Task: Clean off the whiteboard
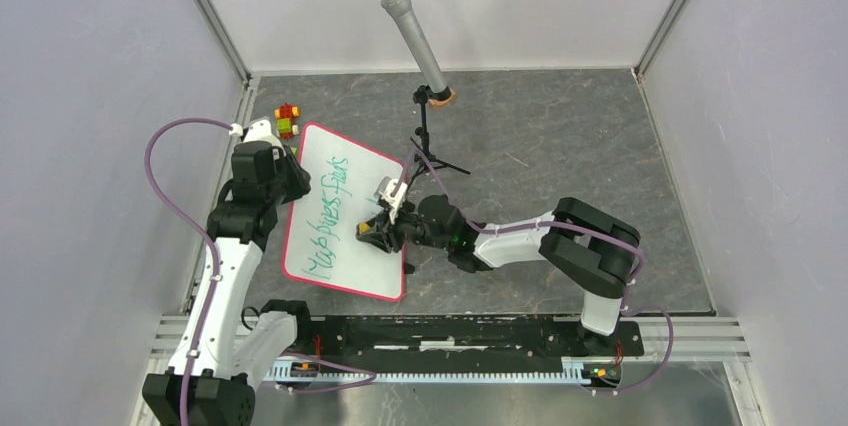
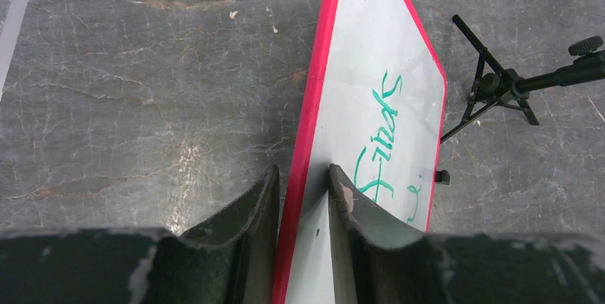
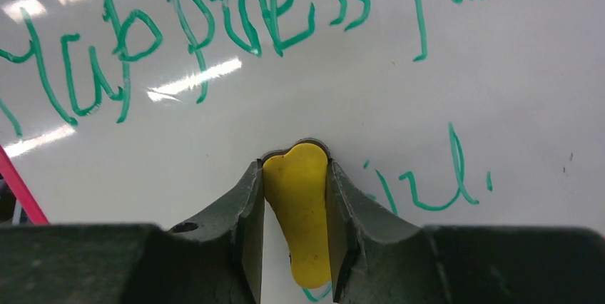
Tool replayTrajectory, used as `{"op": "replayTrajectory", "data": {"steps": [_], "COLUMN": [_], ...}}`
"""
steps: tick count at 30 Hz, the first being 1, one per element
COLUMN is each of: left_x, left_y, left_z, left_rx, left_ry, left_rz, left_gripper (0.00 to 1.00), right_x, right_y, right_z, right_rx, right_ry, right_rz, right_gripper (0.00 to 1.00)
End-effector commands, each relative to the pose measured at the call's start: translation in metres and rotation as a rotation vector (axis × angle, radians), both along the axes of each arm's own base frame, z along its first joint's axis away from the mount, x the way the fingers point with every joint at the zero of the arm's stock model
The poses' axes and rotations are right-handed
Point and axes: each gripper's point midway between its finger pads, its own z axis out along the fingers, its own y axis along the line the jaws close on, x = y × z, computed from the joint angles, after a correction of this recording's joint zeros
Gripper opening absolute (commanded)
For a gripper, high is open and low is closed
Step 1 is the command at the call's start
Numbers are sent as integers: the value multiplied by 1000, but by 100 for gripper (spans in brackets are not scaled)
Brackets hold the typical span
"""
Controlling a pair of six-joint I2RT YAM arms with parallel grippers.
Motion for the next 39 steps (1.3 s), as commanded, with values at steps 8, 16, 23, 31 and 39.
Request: {"op": "replayTrajectory", "data": {"steps": [8, 16, 23, 31, 39], "left_x": [-1, -7, -18, -24, -24], "left_y": [-9, -12, -4, -6, -10], "left_z": [-3, -13, -23, -16, -15], "left_rx": [-14, -26, -4, 0, -11], "left_ry": [7, 50, 88, 32, 14], "left_rz": [-56, -66, -30, -49, -66], "left_gripper": [19, 9, 2, 2, 2], "right_x": [13, -5, -5, 18, 8], "right_y": [-55, -3, 35, -14, -39], "right_z": [-42, -3, 31, -15, -47], "right_rx": [-64, 11, 152, 123, 66], "right_ry": [11, 14, 40, 101, 132], "right_rz": [-225, -116, -90, -261, -264], "right_gripper": [17, 17, 17, 17, 17]}}
